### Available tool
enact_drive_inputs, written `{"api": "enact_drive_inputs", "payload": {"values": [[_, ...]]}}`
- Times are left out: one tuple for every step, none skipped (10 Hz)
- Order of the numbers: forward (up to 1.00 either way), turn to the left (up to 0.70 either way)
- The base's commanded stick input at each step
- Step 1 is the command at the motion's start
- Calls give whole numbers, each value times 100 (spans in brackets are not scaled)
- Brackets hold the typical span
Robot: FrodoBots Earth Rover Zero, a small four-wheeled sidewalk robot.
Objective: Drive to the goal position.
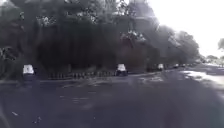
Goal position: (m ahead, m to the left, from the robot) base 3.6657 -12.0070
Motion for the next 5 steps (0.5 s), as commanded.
{"api": "enact_drive_inputs", "payload": {"values": [[100,-27],[100,-27],[100,-27],[100,-27],[100,-27]]}}
